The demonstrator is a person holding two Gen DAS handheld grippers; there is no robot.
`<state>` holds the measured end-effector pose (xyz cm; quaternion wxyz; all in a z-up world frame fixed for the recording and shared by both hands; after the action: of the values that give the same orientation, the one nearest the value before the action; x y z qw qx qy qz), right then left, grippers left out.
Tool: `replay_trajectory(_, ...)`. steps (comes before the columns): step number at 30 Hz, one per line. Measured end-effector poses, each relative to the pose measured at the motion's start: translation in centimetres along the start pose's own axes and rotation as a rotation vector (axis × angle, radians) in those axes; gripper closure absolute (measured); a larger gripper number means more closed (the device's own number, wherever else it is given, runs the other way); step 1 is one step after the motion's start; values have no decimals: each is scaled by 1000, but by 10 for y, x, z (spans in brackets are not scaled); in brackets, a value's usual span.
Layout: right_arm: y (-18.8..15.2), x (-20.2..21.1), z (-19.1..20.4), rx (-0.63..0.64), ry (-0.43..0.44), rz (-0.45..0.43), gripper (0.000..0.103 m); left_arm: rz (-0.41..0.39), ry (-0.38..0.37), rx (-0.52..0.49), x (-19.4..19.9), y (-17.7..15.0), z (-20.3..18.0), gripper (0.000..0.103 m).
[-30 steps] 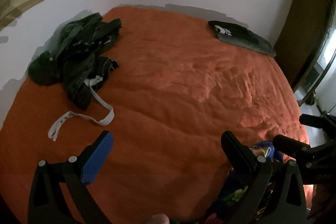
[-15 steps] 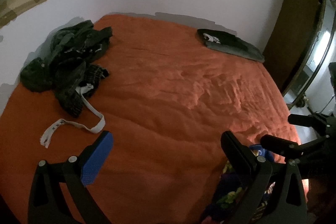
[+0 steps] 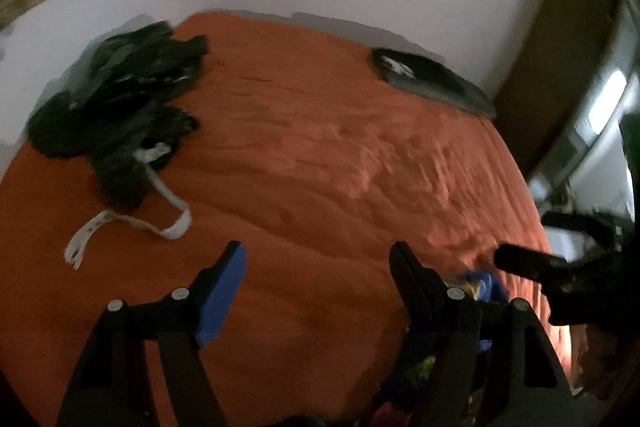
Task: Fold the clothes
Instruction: 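Move both grippers toward the crumpled dark garment with the white strap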
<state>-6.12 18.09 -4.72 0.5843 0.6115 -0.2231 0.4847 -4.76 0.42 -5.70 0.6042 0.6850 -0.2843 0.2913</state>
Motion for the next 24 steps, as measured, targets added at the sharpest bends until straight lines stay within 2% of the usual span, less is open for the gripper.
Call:
replay_trajectory(5, 9, -5, 10, 50, 21, 34, 0, -8, 52, 71, 2, 10, 34, 28)
replay_trajectory(9, 28, -15, 33, 73, 130, 45, 0, -15, 93, 127, 4, 18, 61, 28)
replay_trajectory(15, 73, -29, 67, 116, 141, -10, 0, -25, 155, 212, 7, 30, 102, 28)
replay_trajectory(24, 141, -54, 125, 80, 261, -83, 0, -35, 238, 292, -14, 62, 156, 25)
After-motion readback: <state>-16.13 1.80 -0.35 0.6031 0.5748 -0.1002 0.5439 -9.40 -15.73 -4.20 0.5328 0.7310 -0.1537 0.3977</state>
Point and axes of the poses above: each gripper's, at about its wrist camera, not at the fingertips, and x roughly against the way its jaws point, z to its left, y to its top, the point moved 9 cm from there along -x, roughly the way its jaws point, and after that the axes turned 10 degrees about y, right-handed, at the moved point
